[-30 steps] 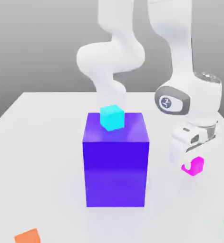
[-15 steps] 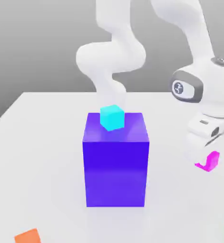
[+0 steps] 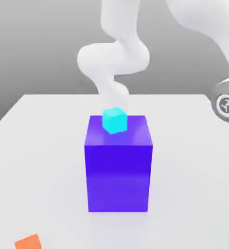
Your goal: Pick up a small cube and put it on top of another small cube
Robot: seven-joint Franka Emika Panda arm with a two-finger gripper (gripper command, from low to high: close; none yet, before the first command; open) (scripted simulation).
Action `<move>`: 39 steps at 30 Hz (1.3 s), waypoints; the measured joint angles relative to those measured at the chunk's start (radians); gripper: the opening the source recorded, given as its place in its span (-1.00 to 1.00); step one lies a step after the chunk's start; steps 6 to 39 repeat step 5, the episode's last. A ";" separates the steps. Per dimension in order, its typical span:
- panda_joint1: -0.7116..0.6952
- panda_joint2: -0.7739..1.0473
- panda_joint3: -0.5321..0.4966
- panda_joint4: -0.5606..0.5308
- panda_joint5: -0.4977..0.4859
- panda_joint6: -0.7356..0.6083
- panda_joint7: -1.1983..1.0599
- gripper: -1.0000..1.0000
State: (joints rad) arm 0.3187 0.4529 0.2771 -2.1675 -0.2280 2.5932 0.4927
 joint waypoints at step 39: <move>0.000 0.000 0.000 0.000 0.000 0.000 0.000 1.00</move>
